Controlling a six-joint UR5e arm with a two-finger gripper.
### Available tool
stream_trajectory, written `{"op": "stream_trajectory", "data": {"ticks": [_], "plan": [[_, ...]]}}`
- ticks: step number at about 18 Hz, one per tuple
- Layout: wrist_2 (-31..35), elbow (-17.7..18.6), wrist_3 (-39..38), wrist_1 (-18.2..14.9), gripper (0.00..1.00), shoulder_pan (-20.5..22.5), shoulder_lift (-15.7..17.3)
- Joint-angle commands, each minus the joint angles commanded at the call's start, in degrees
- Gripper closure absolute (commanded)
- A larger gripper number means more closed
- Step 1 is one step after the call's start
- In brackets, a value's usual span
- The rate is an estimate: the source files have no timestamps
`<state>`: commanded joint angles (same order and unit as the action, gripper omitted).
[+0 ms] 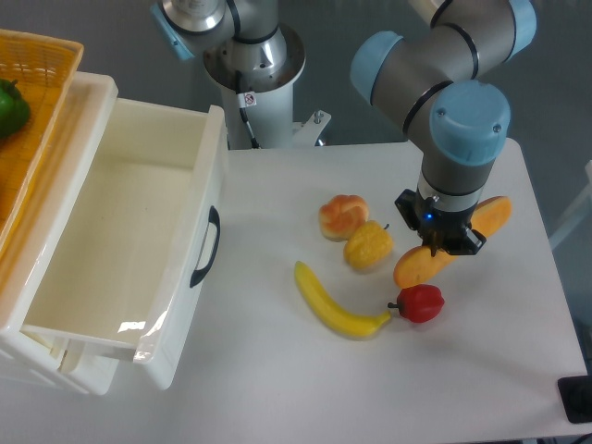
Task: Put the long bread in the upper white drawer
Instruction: 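Hold the gripper closed on the long orange bread above the table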
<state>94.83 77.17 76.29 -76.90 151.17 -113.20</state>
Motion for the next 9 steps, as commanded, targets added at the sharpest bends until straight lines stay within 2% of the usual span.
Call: {"op": "stream_trajectory", "data": {"ticks": [9], "plan": [[-0.4,0.2,-0.5,0.0,1.00,-0.2,0.1]]}}
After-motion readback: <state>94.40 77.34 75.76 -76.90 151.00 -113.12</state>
